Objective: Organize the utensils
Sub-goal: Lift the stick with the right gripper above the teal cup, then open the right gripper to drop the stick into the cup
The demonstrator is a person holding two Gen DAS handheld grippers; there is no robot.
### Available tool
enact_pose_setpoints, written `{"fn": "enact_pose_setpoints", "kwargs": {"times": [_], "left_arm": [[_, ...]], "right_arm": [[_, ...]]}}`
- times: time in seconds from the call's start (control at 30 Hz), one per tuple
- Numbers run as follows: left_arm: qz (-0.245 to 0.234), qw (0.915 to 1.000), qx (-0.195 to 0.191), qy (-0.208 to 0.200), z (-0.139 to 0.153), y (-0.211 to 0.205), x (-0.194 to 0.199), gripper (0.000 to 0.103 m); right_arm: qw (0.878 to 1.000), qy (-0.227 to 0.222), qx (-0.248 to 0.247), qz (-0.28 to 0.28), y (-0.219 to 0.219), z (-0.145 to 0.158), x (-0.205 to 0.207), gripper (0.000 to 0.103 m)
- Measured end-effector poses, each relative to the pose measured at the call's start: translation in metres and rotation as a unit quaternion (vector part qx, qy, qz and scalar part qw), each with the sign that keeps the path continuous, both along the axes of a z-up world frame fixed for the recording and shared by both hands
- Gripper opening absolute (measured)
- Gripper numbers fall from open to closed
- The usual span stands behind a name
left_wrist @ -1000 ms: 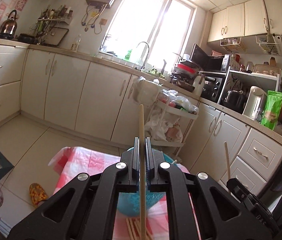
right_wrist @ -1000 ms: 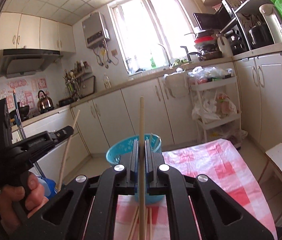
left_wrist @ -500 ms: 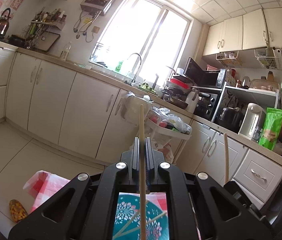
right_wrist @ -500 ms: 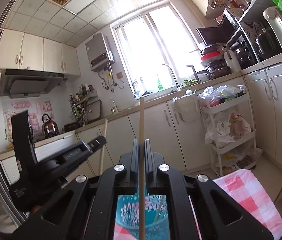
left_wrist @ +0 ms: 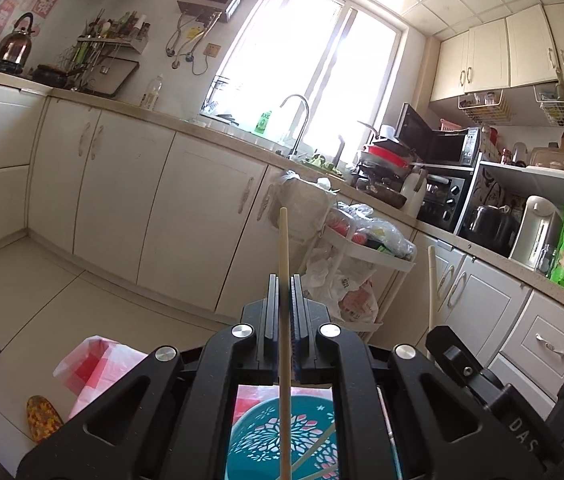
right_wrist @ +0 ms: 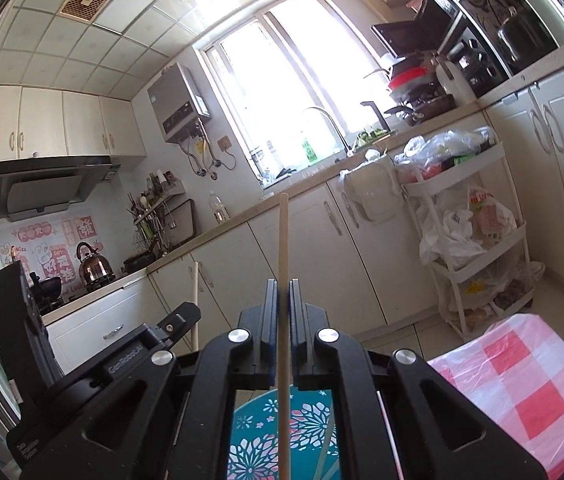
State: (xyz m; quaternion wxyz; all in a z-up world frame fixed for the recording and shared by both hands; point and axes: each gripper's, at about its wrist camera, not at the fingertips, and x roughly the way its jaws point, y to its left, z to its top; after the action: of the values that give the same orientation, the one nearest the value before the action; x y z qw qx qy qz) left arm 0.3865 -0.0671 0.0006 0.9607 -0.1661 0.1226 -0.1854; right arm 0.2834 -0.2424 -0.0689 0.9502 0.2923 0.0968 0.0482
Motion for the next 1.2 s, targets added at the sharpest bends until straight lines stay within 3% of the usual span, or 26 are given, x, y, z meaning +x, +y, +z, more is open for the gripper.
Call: {"fn": "enact_pose_setpoints", "kwargs": {"times": [0.47,0.93,1.0,1.07,1.2], "left_arm": [[-0.023,0.9984,0.043,0.028,-0.036,0.002,-0.032,0.005],[-0.022,0.9969,0.057,0.049,-0.04,0.022,-0.078,0.015],[-0.023,0.9967,0.059,0.051,-0.04,0.022,-0.084,0.017],[-0.024,0.9965,0.062,0.05,-0.04,0.021,-0.092,0.02],[-0.026,0.996,0.069,0.049,-0.042,0.02,-0.103,0.026]], "right_arm": [[0.999,0.019,-0.034,0.01,0.02,-0.016,0.003,0.007],[0.996,0.05,-0.064,0.033,0.026,-0.023,-0.06,0.007],[0.996,0.056,-0.063,0.034,0.024,-0.024,-0.067,0.008],[0.995,0.063,-0.063,0.035,0.022,-0.025,-0.073,0.018],[0.994,0.073,-0.068,0.033,0.019,-0.028,-0.082,0.02]]}}
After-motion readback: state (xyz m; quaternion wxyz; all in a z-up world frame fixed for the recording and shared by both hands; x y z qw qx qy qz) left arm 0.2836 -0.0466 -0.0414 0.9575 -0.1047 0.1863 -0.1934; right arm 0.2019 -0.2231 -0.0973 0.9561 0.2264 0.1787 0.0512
